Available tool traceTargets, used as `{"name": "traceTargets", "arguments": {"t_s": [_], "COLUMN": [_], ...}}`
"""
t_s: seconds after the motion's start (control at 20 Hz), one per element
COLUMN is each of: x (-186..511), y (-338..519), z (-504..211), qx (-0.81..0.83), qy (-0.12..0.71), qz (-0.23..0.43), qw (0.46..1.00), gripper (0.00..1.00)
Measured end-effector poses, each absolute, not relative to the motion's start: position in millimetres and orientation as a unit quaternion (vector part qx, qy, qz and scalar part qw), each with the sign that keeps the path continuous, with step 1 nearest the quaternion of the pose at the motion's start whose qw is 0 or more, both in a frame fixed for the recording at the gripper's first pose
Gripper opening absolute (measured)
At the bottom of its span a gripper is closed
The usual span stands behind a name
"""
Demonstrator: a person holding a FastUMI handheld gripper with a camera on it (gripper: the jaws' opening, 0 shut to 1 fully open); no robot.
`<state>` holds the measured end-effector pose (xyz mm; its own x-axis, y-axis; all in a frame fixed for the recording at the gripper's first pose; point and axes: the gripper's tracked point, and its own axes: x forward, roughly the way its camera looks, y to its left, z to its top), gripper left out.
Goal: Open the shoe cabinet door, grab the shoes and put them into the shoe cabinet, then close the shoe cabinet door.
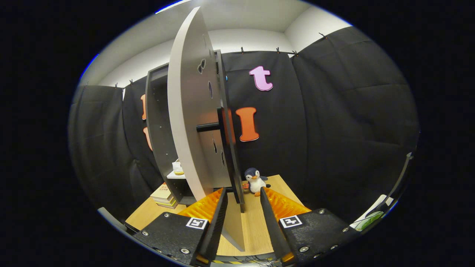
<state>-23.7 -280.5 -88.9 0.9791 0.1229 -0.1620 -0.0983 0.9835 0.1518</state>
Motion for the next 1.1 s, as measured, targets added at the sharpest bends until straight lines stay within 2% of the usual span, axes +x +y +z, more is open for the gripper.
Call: {"name": "traceTargets", "arguments": {"t_s": [0.55, 1.1], "x": [-21, -25], "y": [-276, -206], "z": [-84, -84], "qx": [0.049, 0.054], "qy": [0.081, 0.085], "qz": [0.067, 0.15], "qw": [0.993, 0.984], "gripper": [0.57, 0.57]}}
